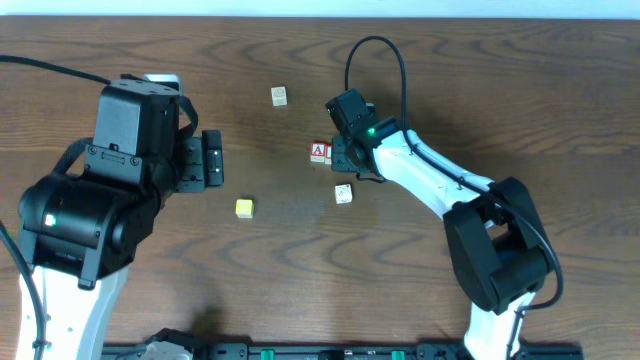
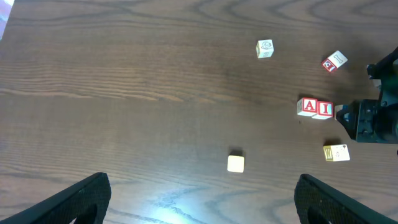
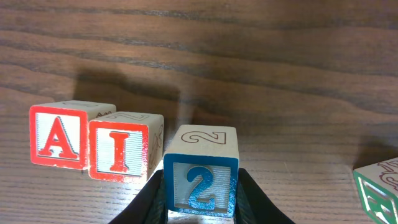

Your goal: Spell out Ai2

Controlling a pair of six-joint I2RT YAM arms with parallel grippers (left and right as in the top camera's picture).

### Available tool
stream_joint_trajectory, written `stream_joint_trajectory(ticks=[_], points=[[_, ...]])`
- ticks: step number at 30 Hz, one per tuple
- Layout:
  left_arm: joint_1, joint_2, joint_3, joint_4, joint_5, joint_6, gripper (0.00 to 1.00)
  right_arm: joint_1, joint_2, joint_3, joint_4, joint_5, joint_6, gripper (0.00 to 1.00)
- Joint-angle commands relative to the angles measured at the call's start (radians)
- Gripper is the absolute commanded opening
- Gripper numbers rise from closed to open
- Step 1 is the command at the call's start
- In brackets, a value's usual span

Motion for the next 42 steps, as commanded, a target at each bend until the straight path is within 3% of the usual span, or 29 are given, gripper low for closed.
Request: stream_joint_trajectory(ticks=[1,12,17,22,42], points=[[0.002,0.002,-0.007,-0.002,-0.003,-0.008,0.95,0.008,0.017,-0.012,0.009,0.021,0.019,0.22],[0.002,0.002,-0.007,-0.003,-0.003,-0.023,0.95,0.010,0.017,-0.023,0.021,0.020,0.027,0.22],[0.002,0.002,-0.007,-0.002,-0.003,-0.023,0.96,0.010,0.017,-0.023,0.023,0.020,0.027,0.34],[0.002,0.002,-0.007,-0.003,-0.003,-0.023,0.95,0.010,0.017,-0.023,0.031,0.020,0.027,0.39],[0.002,0.002,-0.007,-0.003,-0.003,-0.023,0.95,0.003,-0.005,-0.003,0.043,0.047,0.015,0.37]])
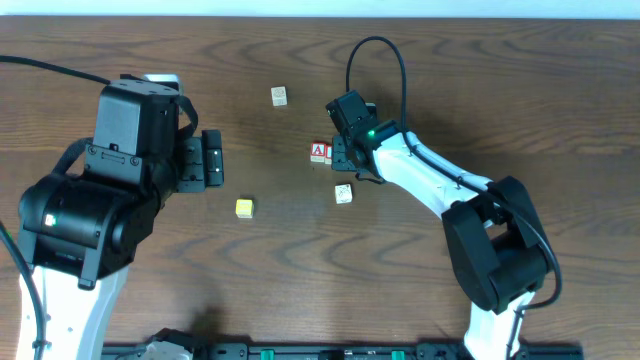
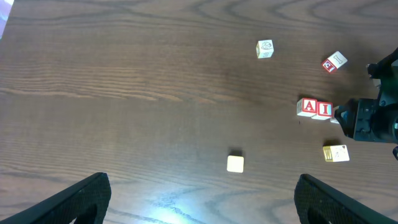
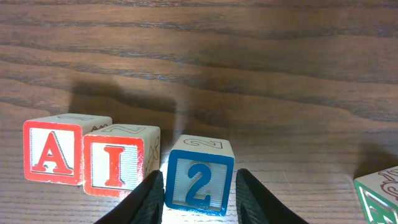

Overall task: Spell out Ai2
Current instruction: 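Lower the blue '2' block beside 'I' and open the right gripper, then nudge the '2' block flush against 'I' with the right gripper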

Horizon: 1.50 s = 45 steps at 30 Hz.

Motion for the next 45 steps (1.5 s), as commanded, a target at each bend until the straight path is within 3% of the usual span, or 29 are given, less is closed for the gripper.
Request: stream_joint_trajectory(ticks=[1,9,11,24,26,30,32,45], points=[[0.002,0.002,-0.007,-0.003,-0.003,-0.019,0.95,0.001,-0.010,0.014,-0.001,0.025,0.001,0.36],[0.002,0.002,-0.007,-0.003,-0.003,-0.019,0.95,-0.014,-0.039,0.016,-0.012,0.040,0.000,0.37],[0.002,0.002,-0.007,-0.003,-0.003,-0.019,0.95,-0.021,-0.048,0.016,-0.016,0.040,0.000,0.43],[0.002,0.002,-0.007,-0.004,-0.003,-0.019,0.95,-0.042,-0.130,0.016,-0.077,0.123,-0.018,0.54],[0.002,0.002,-0.007,-0.005,-0.003,-0.019,0.95,-0.055,-0.130,0.016,-0.120,0.131,-0.012,0.46],[0.002,0.002,-0.007,-0.007,-0.002,-0.020,0.95,-0.077,-0.129,0.004,-0.174,0.128,0.054,0.17],[0.002,0.002,-0.007,-0.008,-0.003,-0.023,0.95,-0.077,-0.129,-0.005,-0.169,0.119,0.056,0.09],[0.002,0.002,-0.007,-0.008,-0.003,-0.023,0.95,-0.041,-0.051,-0.031,-0.090,0.076,0.056,0.11]])
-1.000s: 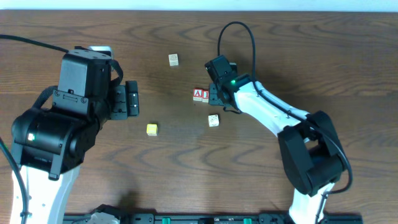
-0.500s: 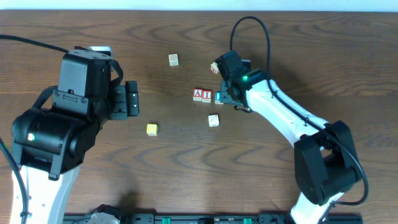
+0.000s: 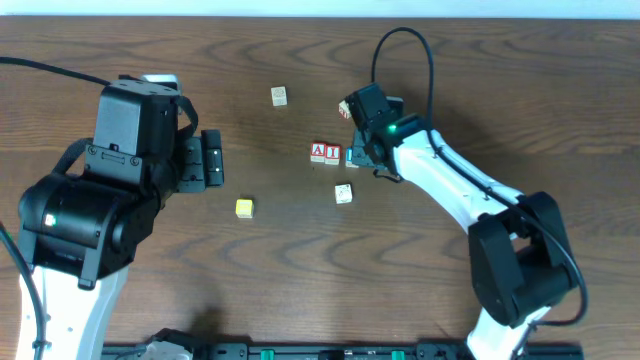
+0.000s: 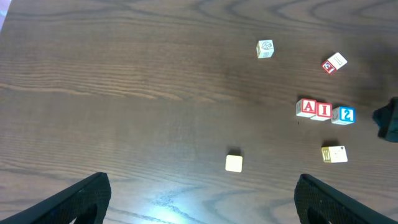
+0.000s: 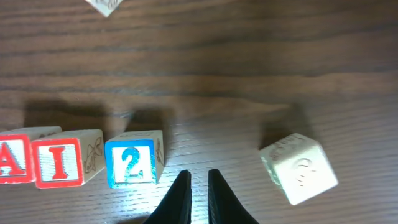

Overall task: Spell out Ai2
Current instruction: 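Nudge the '2' block flush against 'I' with the right gripper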

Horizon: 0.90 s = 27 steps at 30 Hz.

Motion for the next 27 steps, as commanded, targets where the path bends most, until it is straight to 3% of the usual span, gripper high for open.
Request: stream_joint_trajectory(ticks=[1,27], points=[[0.002,0.002,-0.007,-0.003,-0.003,-0.005,0.95,0.006,0.041,-0.013,0.008,-0.010,0.020,0.11],[0.002,0.002,-0.007,-0.003,-0.003,-0.009,0.95,0.008,0.065,-0.080,0.161,-0.009,-0.004,0.17]])
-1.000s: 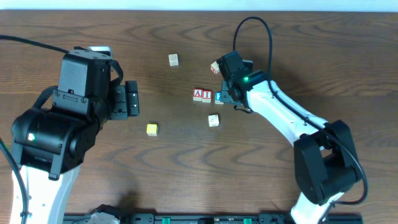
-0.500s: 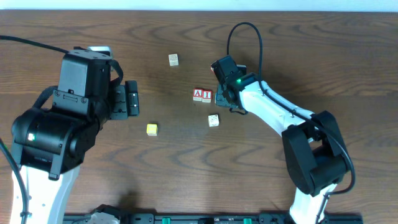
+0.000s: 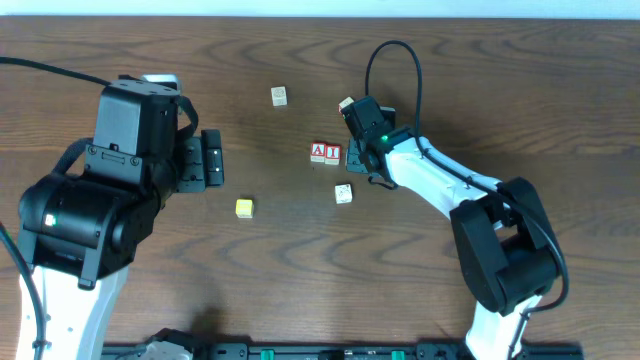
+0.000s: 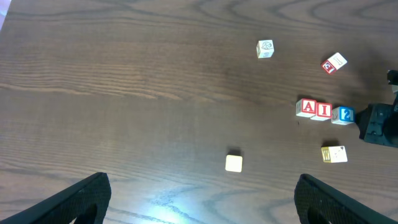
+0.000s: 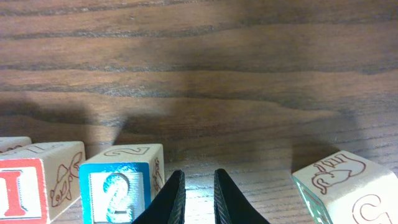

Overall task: Spell out Ai2
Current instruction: 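Nudge the '2' block flush against 'I' with the right gripper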

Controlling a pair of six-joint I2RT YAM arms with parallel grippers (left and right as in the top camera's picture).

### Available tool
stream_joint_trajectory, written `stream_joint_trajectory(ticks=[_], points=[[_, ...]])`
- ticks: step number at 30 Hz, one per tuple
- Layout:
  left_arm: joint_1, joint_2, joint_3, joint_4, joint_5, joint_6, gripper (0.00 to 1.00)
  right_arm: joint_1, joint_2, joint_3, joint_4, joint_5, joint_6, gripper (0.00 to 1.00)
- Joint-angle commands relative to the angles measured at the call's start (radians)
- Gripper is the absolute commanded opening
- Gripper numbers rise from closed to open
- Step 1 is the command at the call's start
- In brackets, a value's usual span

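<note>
Three blocks stand in a row on the table: red A (image 4: 306,107), red I (image 4: 323,110) and blue 2 (image 4: 344,114). The right wrist view shows the 2 block (image 5: 118,186) next to the I block (image 5: 37,183) with a narrow gap between them. My right gripper (image 5: 199,199) is low over the table just right of the 2 block, its fingers nearly together with nothing between them. In the overhead view the right gripper (image 3: 358,158) covers part of the 2. My left gripper (image 4: 202,180) hangs wide open and empty, far to the left.
Loose blocks lie around: a yellow one (image 3: 244,207), a cream one (image 3: 279,96), a red-and-white one (image 3: 345,103) and a tan one (image 3: 343,193). A pale green-edged block (image 5: 339,183) sits close to the right of my right fingers.
My right gripper was higher and farther right of the row; now it is lower, its fingertips just beside the 2 block's right side. The blocks and left arm are unchanged.
At first my right gripper was shut on the 2 block, right of the I. Then its jaws stood open around the 2, which rested beside the I. Later it was drawn back and shut, the 2 standing free. Now it is close beside the 2 again.
</note>
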Motion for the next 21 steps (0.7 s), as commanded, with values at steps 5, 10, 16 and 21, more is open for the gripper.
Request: stream_joint_trajectory(ticks=[5,10,16,21], points=[[0.002,0.002,-0.007,-0.003,-0.003,-0.008,0.95,0.006,0.010,-0.019,0.036,0.008,-0.010,0.19],[0.002,0.002,-0.007,-0.003,-0.003,-0.008,0.95,0.006,0.010,-0.022,0.043,0.008,-0.009,0.29],[0.002,0.002,-0.007,-0.003,-0.003,-0.008,0.95,0.007,0.010,-0.024,0.055,0.016,-0.010,0.32],[0.002,0.002,-0.007,-0.004,-0.003,-0.008,0.95,0.007,0.011,-0.024,0.072,0.033,-0.020,0.33]])
